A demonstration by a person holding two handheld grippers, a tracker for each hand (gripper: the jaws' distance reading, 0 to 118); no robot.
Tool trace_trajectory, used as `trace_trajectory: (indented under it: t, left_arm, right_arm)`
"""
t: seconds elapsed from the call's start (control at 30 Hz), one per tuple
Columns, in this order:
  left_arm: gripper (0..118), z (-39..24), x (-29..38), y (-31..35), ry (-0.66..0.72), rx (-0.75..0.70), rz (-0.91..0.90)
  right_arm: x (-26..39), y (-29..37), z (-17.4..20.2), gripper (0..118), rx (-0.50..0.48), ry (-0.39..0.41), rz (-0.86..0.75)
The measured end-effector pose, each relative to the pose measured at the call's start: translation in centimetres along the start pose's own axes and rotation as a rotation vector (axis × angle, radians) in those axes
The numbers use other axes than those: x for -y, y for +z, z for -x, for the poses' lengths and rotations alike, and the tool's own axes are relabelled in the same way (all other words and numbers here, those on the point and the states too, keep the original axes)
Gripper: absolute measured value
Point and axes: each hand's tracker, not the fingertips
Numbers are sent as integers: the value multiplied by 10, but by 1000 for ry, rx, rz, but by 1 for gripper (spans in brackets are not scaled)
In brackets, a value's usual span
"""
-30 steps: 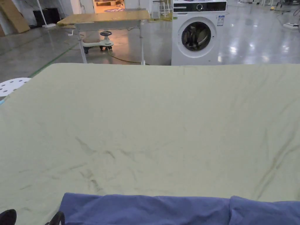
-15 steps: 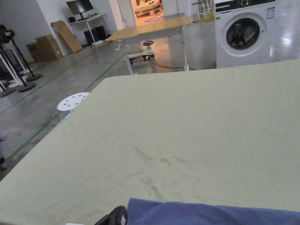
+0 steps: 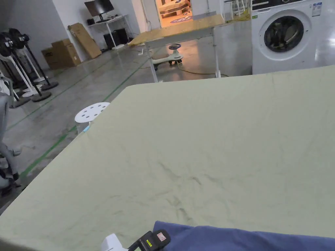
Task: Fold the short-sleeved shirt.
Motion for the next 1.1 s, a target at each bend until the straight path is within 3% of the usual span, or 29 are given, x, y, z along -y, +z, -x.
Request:
trace_trajectory:
  t: [0.07, 0.1, 0.2, 0.47, 0.57, 0.67, 0.87, 0.97, 1.1]
  left_arm:
    - [77, -12, 13, -1, 88, 65, -24]
    - [64, -9, 12, -5, 127, 69, -24]
    - [6, -8, 17, -16, 136, 32, -10]
    - [0, -21, -1, 21, 123, 91, -136]
    - [0, -34, -26, 47, 50, 51, -209]
    - [0, -64, -40, 70, -108, -41, -234]
    - [1, -123, -3, 39, -298, 17, -126]
    - [1, -148, 37, -9, -345, 97, 22]
    - [1, -166, 96, -80, -511, 59, 216]
  right_arm:
    - [1, 0, -2, 0, 7, -1, 7]
    - [1, 0, -1, 0, 10, -4, 9]
    - [2, -1, -2, 0, 10, -23, 7]
    - [-1, 0, 6, 0, 1, -14, 19]
    - [0, 0, 6, 0, -8, -15, 22]
    - [3, -2, 6, 0, -20, -29, 20]
    - [6, -3, 9, 0, -56, -104, 2]
    - [1, 5, 15, 0, -72, -101, -15]
    - [1, 16, 12, 0, -51, -108, -30]
